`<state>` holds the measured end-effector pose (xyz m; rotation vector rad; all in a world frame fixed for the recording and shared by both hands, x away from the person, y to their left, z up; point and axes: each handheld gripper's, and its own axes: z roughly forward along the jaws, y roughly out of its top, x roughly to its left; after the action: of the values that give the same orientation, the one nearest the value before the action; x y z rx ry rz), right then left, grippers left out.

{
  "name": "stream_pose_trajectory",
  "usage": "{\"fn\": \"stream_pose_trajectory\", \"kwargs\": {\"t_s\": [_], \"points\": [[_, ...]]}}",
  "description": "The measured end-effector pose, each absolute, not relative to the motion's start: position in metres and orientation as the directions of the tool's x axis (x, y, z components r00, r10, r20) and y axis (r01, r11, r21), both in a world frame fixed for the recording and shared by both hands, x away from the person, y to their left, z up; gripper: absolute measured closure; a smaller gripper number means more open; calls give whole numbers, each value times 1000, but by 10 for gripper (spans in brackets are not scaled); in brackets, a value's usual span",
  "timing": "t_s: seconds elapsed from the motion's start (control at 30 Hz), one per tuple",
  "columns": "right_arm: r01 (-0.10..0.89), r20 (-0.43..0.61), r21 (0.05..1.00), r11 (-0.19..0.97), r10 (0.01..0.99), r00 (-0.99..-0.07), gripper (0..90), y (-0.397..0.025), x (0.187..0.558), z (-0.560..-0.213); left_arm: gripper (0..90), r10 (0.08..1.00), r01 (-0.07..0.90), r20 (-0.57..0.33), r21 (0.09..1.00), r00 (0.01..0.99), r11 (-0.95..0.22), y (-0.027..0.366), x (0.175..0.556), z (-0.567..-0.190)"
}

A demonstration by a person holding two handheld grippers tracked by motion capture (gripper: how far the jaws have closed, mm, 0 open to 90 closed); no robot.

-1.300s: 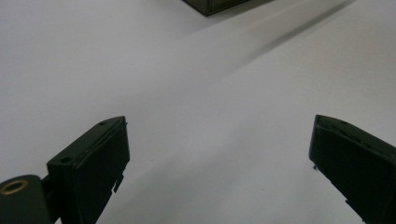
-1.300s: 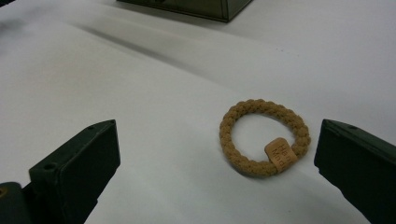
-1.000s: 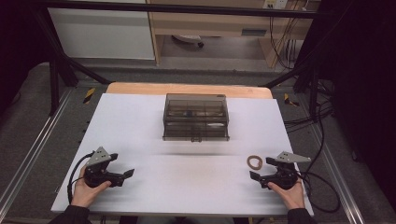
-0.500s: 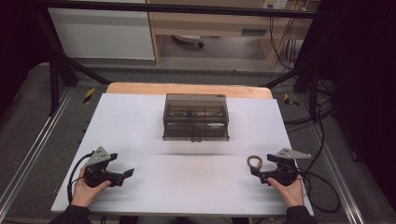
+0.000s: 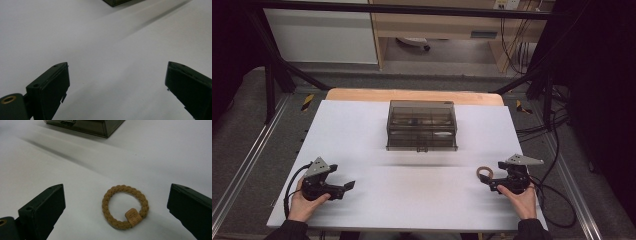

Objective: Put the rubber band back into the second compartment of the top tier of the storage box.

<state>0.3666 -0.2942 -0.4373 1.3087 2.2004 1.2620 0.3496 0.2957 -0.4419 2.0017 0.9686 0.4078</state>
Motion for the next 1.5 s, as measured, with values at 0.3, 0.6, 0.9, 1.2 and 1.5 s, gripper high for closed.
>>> {"fn": "stream_pose_trajectory", "kwargs": {"t_s": [0.3,0.6,0.9,1.2,1.5], "points": [[579,157,787,215,837,-524,47,-295,381,-433,52,762,484,-68,808,644,-336,296,350,-442],[589,149,778,220,846,-512,109,-297,388,-438,53,764,484,-68,808,642,-335,298,350,-442],[616,137,750,241,854,-502,236,-301,388,-448,55,762,485,-69,807,644,-337,298,350,-443],[617,132,744,254,851,-509,378,-302,389,-451,55,764,488,-69,806,641,-336,298,350,-443],[619,126,742,256,854,-504,537,-302,389,-451,58,767,489,-70,806,638,-334,298,350,-443]]}}
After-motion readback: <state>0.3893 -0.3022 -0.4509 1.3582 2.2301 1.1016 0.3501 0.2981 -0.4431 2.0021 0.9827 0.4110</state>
